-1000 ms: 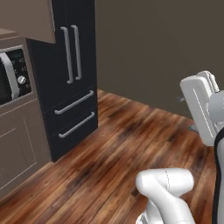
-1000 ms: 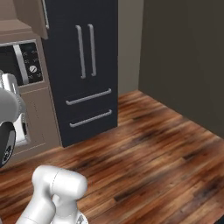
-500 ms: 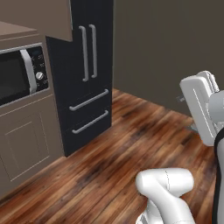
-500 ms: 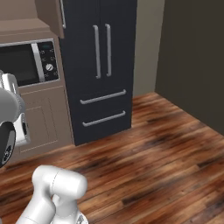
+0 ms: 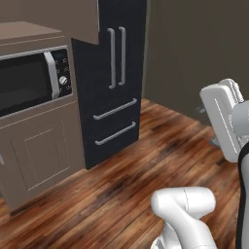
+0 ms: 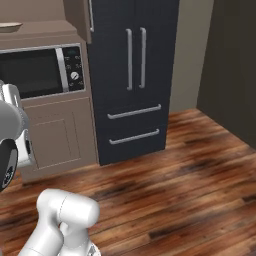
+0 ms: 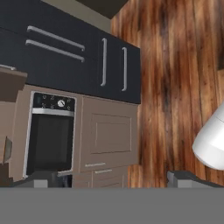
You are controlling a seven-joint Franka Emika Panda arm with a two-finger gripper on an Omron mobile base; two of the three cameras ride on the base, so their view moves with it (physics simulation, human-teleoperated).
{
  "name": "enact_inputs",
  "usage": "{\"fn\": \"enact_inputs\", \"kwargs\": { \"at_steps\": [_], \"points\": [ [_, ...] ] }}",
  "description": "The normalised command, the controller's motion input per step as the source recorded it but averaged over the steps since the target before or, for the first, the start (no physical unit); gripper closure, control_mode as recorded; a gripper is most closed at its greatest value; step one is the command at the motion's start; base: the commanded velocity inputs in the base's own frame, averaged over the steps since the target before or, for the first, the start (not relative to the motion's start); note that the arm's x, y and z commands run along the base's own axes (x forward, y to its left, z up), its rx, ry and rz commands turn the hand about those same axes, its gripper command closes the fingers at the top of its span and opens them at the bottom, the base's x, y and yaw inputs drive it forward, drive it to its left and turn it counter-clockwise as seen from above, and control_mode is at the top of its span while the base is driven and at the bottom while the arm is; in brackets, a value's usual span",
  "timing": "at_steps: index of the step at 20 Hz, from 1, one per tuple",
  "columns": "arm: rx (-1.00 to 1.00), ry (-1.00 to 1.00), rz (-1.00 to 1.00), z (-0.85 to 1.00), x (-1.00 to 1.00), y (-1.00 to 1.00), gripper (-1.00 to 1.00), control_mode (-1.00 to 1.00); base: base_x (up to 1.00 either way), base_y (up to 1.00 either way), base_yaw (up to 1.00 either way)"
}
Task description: Move the bowls from the cabinet to the plates on the dining table.
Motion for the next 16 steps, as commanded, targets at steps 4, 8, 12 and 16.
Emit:
{"fn": "enact_inputs", "kwargs": {
  "at_steps": [4, 8, 12, 16],
  "points": [
    [0.00, 0.00, 0.00, 0.00, 0.00, 0.00, -1.00, 1.00, 0.00, 0.06, 0.24],
    [0.00, 0.00, 0.00, 0.00, 0.00, 0.00, -1.00, 1.00, 0.00, 0.08, 0.24],
    [0.00, 0.00, 0.00, 0.00, 0.00, 0.00, -1.00, 1.00, 0.00, 0.09, 0.24],
    [0.00, 0.00, 0.00, 0.00, 0.00, 0.00, -1.00, 1.00, 0.00, 0.09, 0.24]
  ]
}}
